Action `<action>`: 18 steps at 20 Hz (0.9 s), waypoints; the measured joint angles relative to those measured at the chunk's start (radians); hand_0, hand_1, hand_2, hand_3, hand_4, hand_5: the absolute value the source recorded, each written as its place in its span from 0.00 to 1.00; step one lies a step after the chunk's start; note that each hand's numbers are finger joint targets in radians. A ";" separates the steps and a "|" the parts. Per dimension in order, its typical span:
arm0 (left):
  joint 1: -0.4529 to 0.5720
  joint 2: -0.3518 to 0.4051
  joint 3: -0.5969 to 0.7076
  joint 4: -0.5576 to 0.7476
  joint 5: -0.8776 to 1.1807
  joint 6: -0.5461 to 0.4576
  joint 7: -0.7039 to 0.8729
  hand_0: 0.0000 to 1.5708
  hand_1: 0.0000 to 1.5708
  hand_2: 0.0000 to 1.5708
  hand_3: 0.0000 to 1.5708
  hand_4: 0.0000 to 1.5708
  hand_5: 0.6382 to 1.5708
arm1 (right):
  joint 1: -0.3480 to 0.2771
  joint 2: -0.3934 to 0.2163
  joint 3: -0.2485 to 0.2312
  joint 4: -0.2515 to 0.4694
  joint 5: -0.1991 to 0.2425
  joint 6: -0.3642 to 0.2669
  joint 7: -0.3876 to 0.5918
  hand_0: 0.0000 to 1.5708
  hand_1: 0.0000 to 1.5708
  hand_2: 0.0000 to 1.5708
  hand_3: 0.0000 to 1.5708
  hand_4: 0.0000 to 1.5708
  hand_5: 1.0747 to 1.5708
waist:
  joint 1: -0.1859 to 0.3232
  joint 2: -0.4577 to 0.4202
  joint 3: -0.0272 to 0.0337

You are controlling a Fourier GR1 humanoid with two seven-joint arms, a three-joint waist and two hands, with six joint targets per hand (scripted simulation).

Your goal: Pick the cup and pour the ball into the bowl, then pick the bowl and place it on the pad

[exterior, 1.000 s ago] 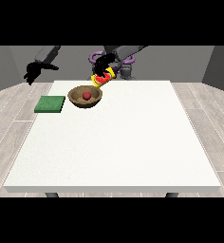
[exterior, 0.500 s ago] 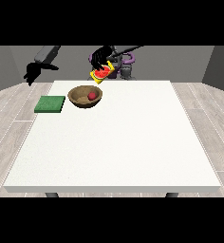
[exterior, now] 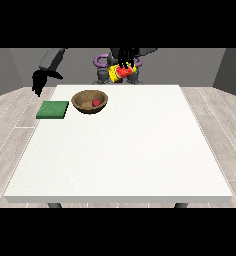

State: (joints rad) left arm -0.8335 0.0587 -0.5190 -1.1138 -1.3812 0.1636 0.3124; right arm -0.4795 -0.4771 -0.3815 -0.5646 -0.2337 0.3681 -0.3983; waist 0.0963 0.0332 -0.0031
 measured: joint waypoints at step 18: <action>0.203 -0.044 0.505 -0.079 0.910 0.103 -0.439 0.00 0.00 0.00 0.00 0.00 0.94 | -0.037 0.109 0.024 -0.100 -0.025 -0.047 0.008 0.00 0.00 0.00 0.00 0.19 0.96 | -0.011 0.219 -0.0006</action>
State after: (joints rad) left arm -0.6307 0.0145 -0.0138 -1.1927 -0.4708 0.2668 -0.1266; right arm -0.5165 -0.3683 -0.3570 -0.6643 -0.2590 0.3212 -0.3899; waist 0.0851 0.2524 -0.0037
